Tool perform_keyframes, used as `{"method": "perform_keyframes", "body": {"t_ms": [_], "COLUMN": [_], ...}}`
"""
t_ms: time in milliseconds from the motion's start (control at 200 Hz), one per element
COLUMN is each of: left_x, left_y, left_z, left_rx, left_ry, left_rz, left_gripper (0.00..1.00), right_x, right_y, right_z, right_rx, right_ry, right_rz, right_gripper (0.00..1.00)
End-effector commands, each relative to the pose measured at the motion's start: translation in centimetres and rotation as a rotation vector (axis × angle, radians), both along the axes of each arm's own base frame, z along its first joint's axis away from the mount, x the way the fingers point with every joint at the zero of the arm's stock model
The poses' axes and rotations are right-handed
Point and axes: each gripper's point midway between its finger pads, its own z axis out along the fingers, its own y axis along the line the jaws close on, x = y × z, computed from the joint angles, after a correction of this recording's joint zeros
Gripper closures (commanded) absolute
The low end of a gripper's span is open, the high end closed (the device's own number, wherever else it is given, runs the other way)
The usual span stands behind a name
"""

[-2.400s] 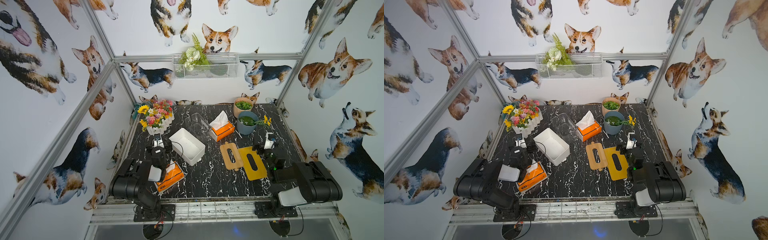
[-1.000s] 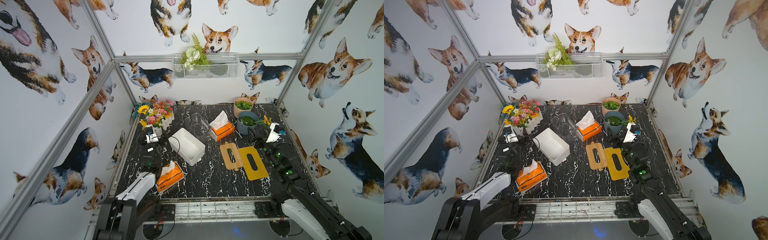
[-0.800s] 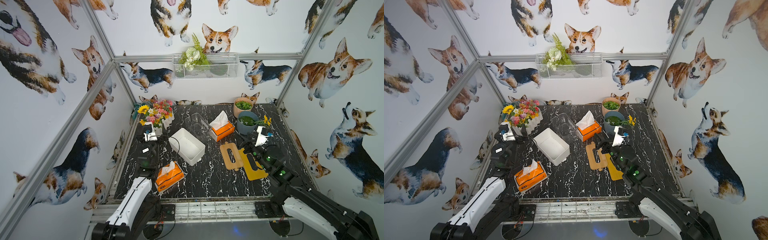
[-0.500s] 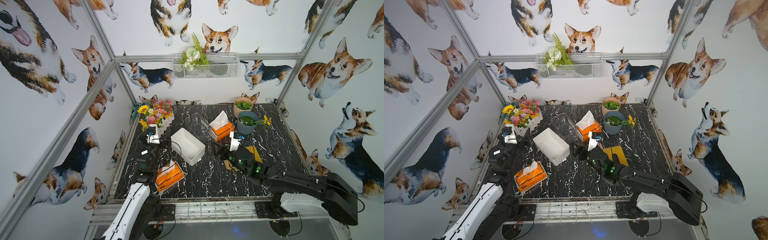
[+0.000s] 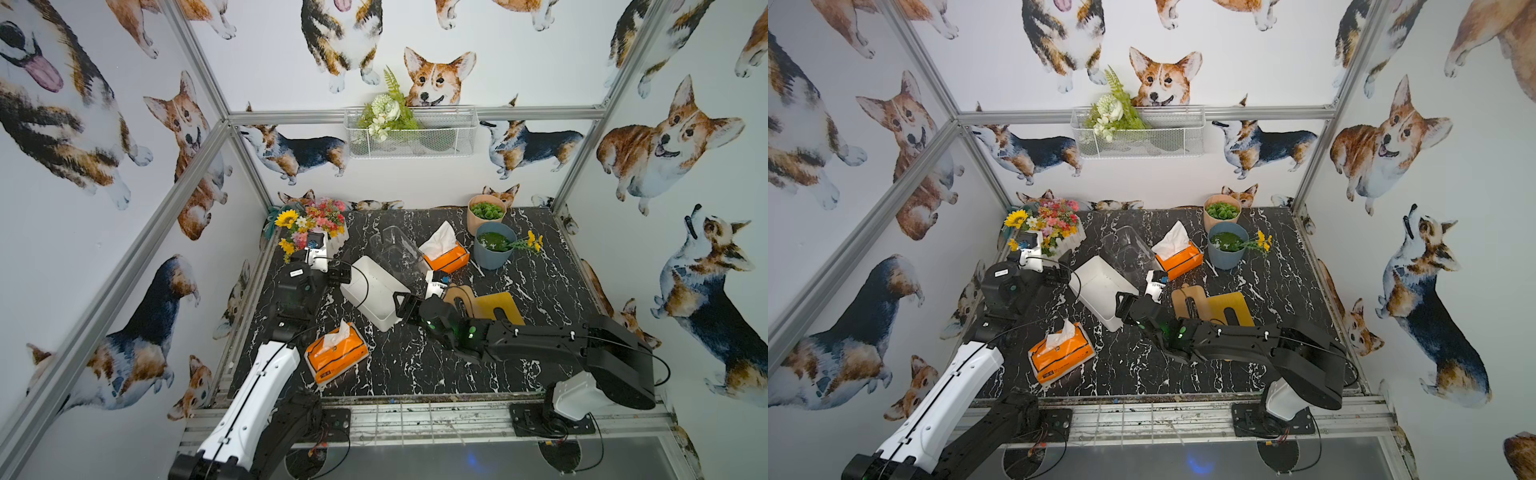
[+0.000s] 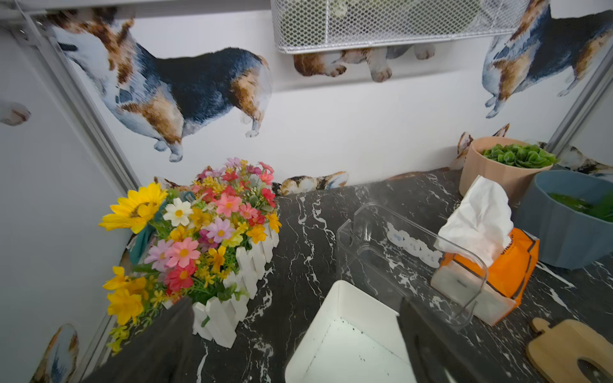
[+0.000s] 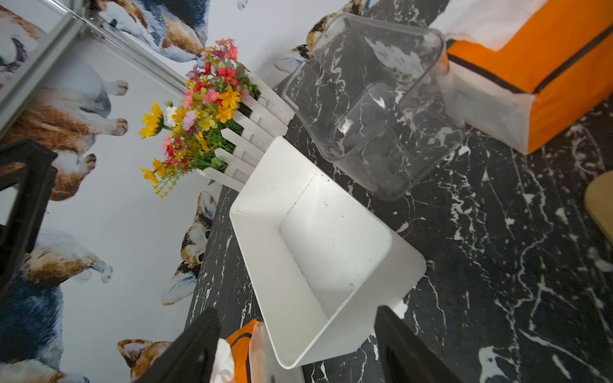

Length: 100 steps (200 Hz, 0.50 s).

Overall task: Put the tissue paper into the tissue box
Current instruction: Adjust the tissue box at the center of the board.

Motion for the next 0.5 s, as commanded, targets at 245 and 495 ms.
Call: {"method": "perform_keyframes", "body": {"t_ms": [245, 495], "left_x": [0.7, 0.4], "left_y": [-0.9, -1.0], "left_z": [-2.7, -2.6], "left_rx": [-0.044, -0.071], "left_ry": [0.180, 0.168], "left_rz": [-0.022, -0.028], "left_gripper": [0.00, 0.00], "right_x": [-0.3, 0.0], "right_y": [0.5, 0.5], "right_z": [-3.0, -4.3], "right_rx": [-0.083, -0.107], "right_ry": [0.126, 0.159], "right_rz": [-0.084, -0.126], "right_gripper": [0.32, 0.42]}}
